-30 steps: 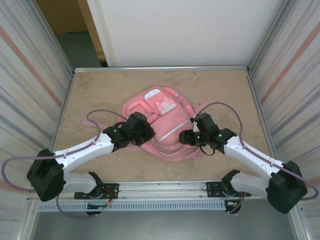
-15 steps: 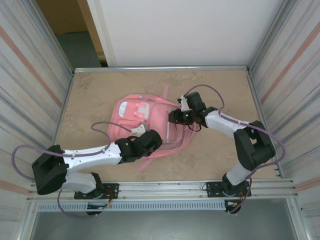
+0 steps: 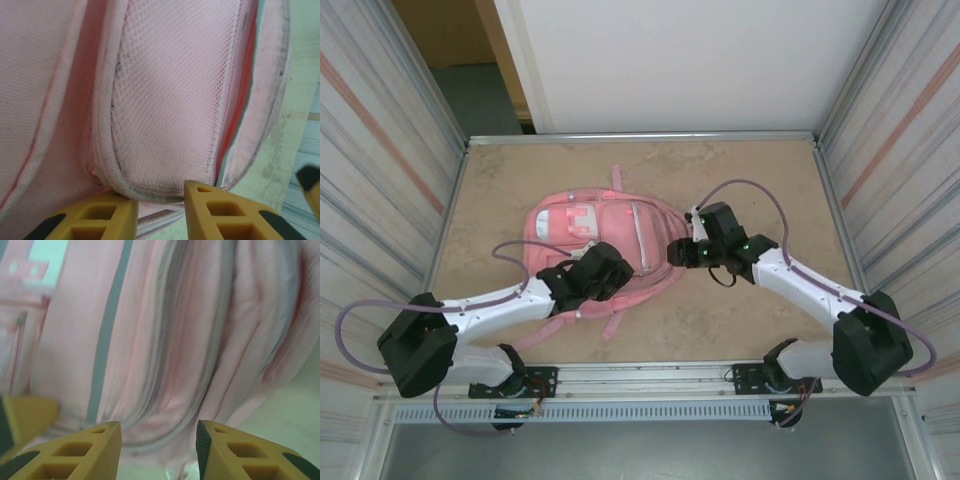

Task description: Pack the student bag

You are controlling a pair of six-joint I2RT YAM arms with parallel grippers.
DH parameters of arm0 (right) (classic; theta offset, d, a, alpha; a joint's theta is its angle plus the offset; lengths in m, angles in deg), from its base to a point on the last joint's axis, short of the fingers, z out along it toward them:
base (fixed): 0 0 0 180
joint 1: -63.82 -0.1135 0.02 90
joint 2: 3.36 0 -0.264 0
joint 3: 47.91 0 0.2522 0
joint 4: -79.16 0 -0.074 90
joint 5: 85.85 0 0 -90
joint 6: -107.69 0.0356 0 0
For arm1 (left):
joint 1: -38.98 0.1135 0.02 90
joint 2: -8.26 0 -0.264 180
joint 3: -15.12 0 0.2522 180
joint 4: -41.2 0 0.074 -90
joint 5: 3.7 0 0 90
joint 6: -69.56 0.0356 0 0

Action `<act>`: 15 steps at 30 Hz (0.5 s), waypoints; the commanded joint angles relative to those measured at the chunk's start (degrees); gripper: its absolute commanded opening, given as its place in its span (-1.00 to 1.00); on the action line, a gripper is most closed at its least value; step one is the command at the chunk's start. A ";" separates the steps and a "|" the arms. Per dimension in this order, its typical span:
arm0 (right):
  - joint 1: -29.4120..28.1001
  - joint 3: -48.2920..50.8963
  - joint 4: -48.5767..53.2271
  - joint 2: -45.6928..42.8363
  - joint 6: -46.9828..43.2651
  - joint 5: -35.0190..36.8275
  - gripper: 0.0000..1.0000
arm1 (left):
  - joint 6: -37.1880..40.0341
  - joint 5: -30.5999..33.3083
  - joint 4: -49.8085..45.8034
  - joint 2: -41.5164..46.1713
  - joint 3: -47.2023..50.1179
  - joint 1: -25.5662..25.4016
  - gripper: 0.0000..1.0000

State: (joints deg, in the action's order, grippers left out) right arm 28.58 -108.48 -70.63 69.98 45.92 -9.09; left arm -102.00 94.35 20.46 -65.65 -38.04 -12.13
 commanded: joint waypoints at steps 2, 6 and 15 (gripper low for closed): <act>-6.84 0.67 2.01 -1.60 2.68 5.97 -0.14 | 2.14 -2.26 -0.16 -0.46 1.65 3.38 -0.41; -10.11 -0.46 -0.63 0.13 6.15 5.77 -0.14 | 2.31 -1.95 -0.31 -1.44 1.65 4.49 -0.52; -18.47 -0.02 -9.04 6.58 16.75 12.44 -0.13 | 2.19 -7.95 1.26 -2.11 -1.85 5.15 -1.00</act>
State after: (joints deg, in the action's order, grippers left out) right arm 11.71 -108.04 -76.97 75.16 58.09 -1.33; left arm -101.21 89.06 21.46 -67.51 -37.56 -7.45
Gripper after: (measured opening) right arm 0.436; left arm 0.048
